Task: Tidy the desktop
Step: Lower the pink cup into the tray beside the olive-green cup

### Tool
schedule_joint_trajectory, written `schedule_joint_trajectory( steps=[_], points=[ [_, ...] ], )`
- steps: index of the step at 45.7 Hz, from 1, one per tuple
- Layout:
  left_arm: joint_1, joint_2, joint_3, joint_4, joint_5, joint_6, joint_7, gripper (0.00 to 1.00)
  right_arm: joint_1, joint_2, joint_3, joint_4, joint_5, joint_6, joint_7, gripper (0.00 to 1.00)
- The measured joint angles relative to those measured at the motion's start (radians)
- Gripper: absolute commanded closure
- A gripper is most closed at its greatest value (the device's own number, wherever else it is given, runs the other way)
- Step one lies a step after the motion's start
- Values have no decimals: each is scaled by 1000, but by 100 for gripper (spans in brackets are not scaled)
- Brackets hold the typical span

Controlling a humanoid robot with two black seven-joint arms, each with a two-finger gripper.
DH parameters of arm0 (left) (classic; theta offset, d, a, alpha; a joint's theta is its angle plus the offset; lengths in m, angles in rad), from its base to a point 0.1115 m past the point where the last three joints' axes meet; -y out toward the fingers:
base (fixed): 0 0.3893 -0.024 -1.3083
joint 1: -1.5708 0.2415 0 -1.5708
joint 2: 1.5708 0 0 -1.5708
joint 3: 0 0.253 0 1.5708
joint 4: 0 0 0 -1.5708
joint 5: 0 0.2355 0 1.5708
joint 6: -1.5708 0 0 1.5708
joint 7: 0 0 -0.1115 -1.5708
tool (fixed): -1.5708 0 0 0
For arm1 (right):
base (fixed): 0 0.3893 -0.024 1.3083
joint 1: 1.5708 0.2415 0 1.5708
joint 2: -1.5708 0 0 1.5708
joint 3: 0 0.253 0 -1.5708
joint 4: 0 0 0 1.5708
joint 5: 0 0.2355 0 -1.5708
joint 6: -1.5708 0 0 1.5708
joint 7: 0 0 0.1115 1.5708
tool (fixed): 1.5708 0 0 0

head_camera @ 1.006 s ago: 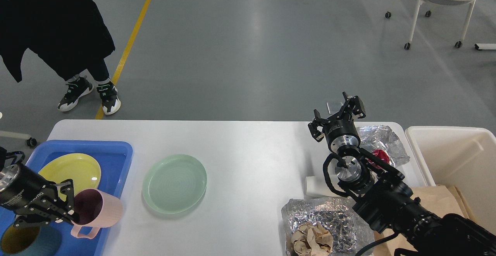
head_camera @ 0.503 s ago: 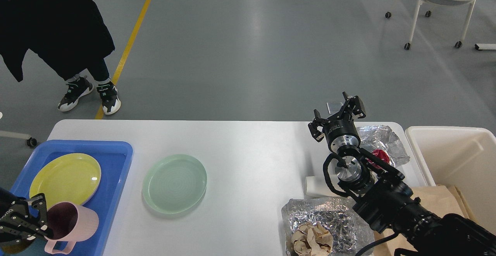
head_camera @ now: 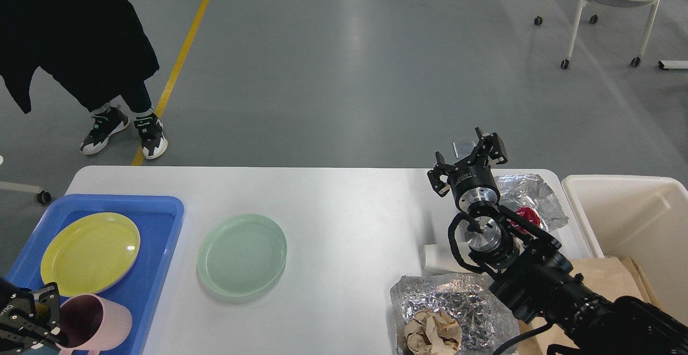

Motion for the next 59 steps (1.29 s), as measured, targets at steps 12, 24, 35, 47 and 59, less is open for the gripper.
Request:
schedule_joint_trajectory(
  steps=[12,24,35,47,59],
  points=[
    [34,-3,-8,30,0,0,0,100,0,0,0,0,0,0,0,0],
    [62,-16,-15,67,-2,0,-12,100,0,0,0,0,0,0,0,0],
    [113,-35,-57,97,-1,0,-12,99,0,0,0,0,0,0,0,0],
    [122,-52,-65,111,2,0,-6,81,0,0,0,0,0,0,0,0],
    [124,-54,-65,120,3,0,-2,64,0,0,0,0,0,0,0,0]
  ],
)
